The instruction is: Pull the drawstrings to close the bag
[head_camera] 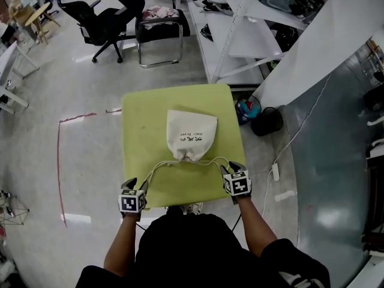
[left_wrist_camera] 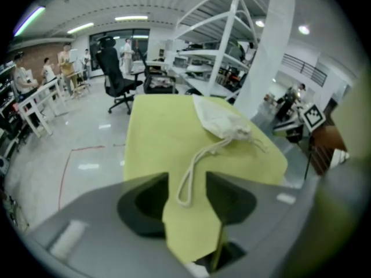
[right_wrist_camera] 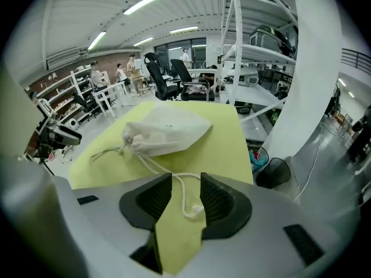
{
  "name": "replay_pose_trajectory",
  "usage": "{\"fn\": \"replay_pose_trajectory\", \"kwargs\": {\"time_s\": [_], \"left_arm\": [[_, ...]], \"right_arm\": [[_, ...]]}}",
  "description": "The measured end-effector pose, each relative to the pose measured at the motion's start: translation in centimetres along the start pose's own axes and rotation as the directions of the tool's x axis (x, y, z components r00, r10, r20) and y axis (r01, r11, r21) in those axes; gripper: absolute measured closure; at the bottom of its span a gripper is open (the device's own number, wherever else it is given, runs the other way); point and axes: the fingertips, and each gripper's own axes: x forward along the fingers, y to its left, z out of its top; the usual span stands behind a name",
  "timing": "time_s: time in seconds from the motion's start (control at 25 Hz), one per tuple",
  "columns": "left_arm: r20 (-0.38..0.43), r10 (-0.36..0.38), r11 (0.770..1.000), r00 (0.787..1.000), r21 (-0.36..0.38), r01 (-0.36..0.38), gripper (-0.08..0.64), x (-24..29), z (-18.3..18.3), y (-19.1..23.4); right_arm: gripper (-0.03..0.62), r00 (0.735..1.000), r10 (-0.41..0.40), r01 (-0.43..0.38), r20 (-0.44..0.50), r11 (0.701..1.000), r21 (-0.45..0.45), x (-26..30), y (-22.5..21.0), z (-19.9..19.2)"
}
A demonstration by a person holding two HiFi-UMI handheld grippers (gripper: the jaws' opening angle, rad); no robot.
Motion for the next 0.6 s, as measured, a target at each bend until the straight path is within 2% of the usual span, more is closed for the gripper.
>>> {"fn": "replay_pose_trajectory", "kwargs": {"time_s": [0.16, 0.4, 0.48, 0.6], "left_arm": [[0.034, -0.003, 1.000, 0.999, 0.031, 0.002, 0.356, -0.7, 2.2, -0.8], [0.160, 0.000, 0.998, 0.987, 0.062, -0.010, 0.360, -2.1, 6.9, -1.8], [0.208, 0.002, 0.997, 0.978, 0.071, -0.018, 0.364, -2.7, 8.8, -2.1], [0.286, 0.028, 0.995, 0.958, 0.087, -0.055, 0.390, -3.9, 11.5, -2.1]], "right_arm": [[0.455, 0.998, 0.000, 0.001, 0.056, 1.000, -0.025, -0.7, 0.7, 2.1], [0.492, 0.987, 0.010, 0.001, 0.162, 0.998, -0.068, -2.2, 1.8, 6.1], [0.504, 0.976, 0.006, 0.013, 0.216, 0.996, -0.087, -3.0, 1.9, 7.8], [0.567, 0.947, -0.003, 0.040, 0.321, 0.993, -0.109, -4.7, 2.2, 10.7]]}}
